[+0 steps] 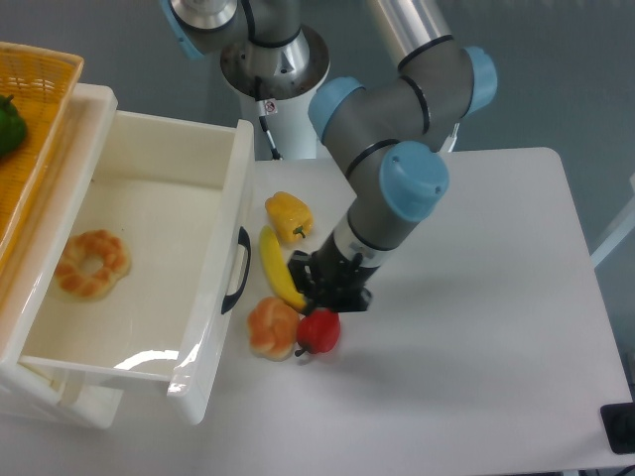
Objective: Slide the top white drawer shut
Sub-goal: 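Lower the gripper to the front face of the open drawer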
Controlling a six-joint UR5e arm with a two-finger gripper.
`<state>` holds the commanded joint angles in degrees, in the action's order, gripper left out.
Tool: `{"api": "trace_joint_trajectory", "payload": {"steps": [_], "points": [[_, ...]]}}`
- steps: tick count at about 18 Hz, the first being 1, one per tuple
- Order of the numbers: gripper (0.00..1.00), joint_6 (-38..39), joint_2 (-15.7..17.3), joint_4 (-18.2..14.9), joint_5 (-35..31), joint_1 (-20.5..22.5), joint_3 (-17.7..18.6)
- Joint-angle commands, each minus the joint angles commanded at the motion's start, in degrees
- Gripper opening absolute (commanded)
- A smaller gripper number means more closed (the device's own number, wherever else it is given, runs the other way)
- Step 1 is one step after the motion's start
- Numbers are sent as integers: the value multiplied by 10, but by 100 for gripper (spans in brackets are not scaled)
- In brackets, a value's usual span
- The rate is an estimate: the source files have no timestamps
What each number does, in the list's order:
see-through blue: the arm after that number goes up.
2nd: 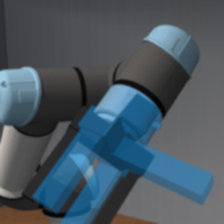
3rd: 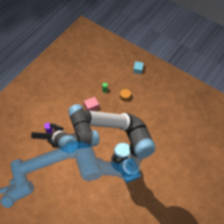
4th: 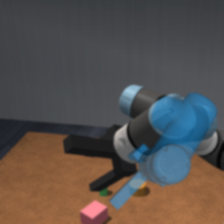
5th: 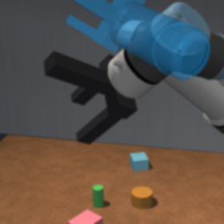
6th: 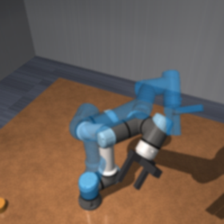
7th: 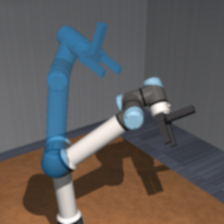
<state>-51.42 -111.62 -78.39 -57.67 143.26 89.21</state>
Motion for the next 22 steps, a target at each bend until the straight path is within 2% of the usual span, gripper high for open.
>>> {"api": "trace_joint_trajectory", "payload": {"steps": [2, 6, 12, 22], "points": [[0, 0, 4, -27, 8, 4, -2], [0, -1, 5, -96, 16, 11, -32], [0, -1, 7, -114, 19, 7, -32], [0, -4, 13, -117, 19, -1, -27]]}}
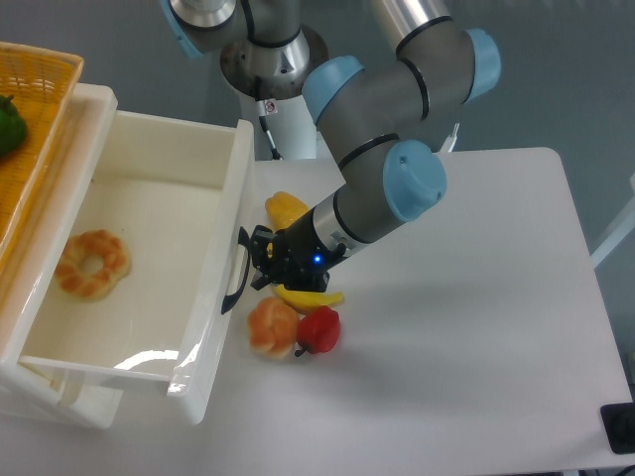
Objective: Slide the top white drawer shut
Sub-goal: 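Lower the gripper to the front face of the open drawer, then push the drawer front with the gripper into the cabinet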
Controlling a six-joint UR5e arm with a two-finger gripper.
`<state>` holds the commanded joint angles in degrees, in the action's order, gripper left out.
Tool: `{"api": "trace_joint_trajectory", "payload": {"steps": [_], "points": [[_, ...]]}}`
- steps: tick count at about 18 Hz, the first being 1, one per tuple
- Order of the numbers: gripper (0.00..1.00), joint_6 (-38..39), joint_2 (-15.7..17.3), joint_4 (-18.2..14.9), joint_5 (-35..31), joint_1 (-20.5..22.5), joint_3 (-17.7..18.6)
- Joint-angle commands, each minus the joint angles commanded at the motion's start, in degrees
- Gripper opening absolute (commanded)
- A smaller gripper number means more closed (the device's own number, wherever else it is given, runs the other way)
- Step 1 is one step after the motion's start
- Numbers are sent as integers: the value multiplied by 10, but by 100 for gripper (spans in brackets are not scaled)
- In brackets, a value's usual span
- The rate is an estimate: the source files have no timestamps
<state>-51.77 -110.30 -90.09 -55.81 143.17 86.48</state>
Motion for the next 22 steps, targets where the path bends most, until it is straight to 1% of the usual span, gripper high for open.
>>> {"api": "trace_joint_trajectory", "payload": {"steps": [15, 22], "points": [[0, -2, 18, 0, 4, -11, 13], [0, 4, 21, 0, 4, -32, 14]]}}
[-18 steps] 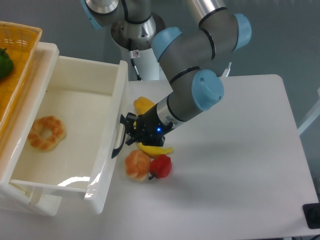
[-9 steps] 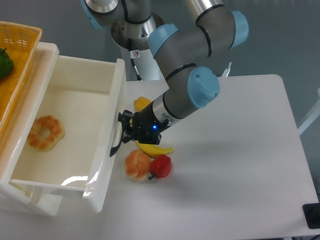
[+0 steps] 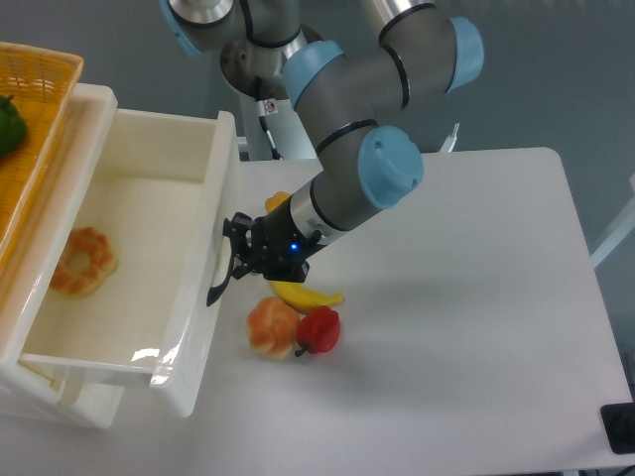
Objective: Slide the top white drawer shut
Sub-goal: 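Push the drawer front with the gripper into the cabinet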
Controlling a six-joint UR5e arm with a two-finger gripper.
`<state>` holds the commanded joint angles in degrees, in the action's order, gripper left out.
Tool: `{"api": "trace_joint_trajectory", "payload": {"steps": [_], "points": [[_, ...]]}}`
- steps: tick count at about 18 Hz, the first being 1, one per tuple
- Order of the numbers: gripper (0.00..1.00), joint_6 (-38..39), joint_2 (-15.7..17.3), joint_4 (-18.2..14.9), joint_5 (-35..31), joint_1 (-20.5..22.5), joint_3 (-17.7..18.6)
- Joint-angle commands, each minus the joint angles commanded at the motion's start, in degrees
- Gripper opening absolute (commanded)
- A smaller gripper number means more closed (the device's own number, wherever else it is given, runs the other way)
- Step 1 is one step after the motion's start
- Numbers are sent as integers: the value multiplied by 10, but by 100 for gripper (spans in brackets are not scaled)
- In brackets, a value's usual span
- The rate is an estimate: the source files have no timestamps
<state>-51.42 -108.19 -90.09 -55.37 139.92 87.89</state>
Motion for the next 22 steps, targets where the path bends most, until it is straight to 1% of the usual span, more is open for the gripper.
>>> {"api": "trace_joint_trajectory", "payload": {"steps": [4, 6, 8, 15, 22], "points": [[0, 1, 0, 0, 0, -10, 0], [0, 1, 3, 3, 0, -12, 10], [0, 0, 12, 4, 0, -18, 18], [0, 2, 15, 3, 1, -32, 20], [0, 25, 15, 8, 8, -54, 20]]}}
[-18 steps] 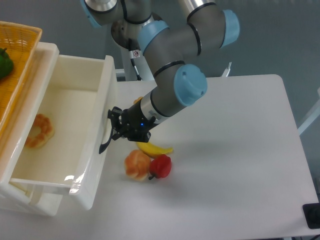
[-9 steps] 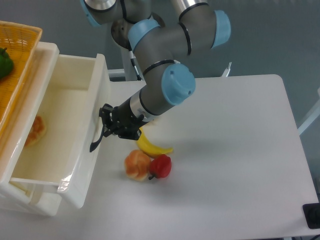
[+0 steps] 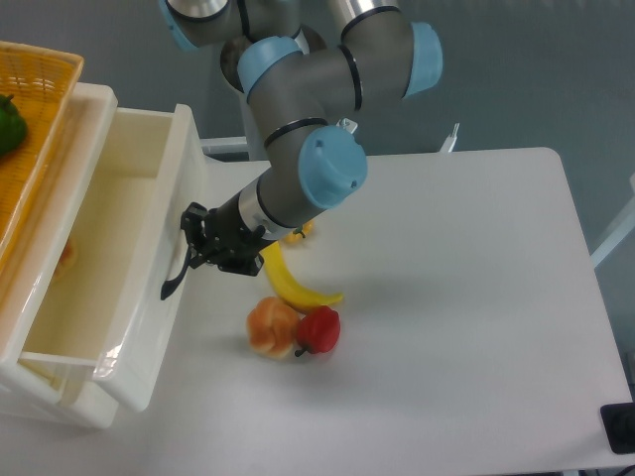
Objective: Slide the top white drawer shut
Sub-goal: 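Push the drawer front with the gripper into the cabinet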
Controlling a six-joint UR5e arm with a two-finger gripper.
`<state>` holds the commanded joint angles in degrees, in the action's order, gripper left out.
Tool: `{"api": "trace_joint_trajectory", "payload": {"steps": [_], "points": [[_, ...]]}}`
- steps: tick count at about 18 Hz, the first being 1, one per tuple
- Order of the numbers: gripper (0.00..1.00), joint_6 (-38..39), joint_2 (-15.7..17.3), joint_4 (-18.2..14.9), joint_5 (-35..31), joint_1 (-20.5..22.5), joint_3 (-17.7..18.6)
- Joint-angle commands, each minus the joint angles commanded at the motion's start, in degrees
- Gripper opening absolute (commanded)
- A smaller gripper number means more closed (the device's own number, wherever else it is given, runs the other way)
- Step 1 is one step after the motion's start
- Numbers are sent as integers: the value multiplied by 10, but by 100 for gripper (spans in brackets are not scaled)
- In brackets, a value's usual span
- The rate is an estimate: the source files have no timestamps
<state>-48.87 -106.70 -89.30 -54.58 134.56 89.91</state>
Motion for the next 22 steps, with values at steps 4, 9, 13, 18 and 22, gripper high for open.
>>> {"api": "trace_joint_trajectory", "payload": {"steps": [4, 9, 13, 18, 22], "points": [[0, 1, 0, 1, 1, -9, -1], [0, 14, -1, 5, 2, -20, -1], [0, 28, -2, 9, 2, -31, -1], [0, 33, -3, 9, 2, -40, -1], [0, 33, -4, 9, 1, -48, -1]]}}
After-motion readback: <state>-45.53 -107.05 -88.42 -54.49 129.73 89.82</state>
